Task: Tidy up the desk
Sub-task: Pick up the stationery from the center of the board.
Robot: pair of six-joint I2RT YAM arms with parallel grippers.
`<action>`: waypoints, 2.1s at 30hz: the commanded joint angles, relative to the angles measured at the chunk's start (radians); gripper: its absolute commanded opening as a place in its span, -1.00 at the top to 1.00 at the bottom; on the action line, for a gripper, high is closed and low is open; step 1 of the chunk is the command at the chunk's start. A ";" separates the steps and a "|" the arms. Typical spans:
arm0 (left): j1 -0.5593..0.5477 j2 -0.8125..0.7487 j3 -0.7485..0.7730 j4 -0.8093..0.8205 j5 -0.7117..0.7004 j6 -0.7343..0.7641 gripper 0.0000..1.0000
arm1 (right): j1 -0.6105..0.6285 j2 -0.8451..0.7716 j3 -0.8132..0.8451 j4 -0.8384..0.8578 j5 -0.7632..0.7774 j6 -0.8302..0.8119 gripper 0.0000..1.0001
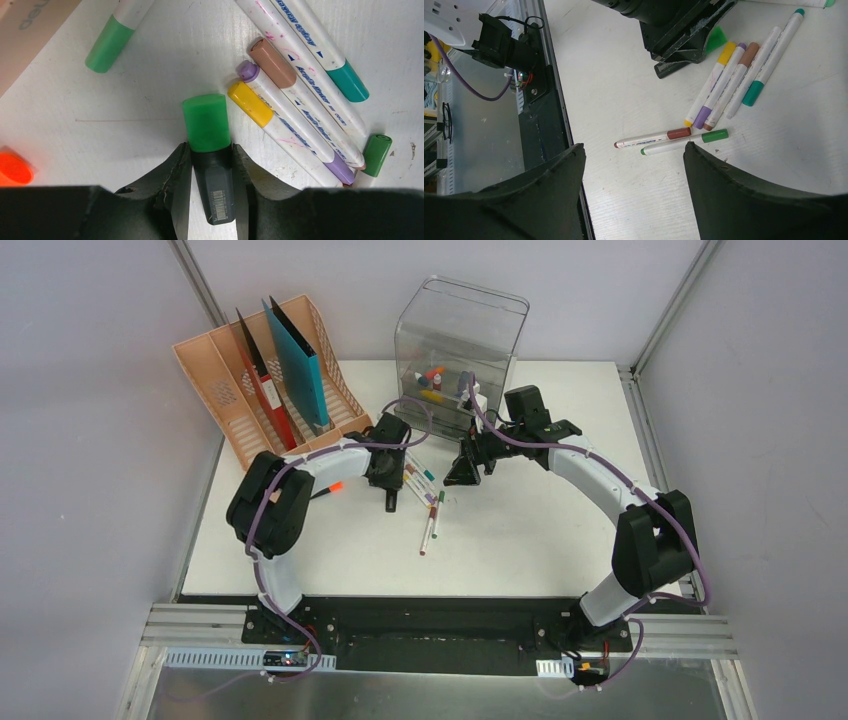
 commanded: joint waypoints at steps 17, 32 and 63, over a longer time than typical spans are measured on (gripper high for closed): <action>0.009 -0.427 -0.371 0.332 0.194 -0.011 1.00 | 0.005 -0.047 -0.017 0.134 -0.083 0.047 -0.57; 0.010 -0.597 -0.483 0.753 0.454 -0.251 1.00 | 0.051 -0.072 -0.114 0.304 -0.082 0.078 -0.59; -0.056 -0.517 -0.594 1.194 0.389 -0.547 1.00 | 0.123 0.010 -0.111 0.386 0.126 0.255 0.03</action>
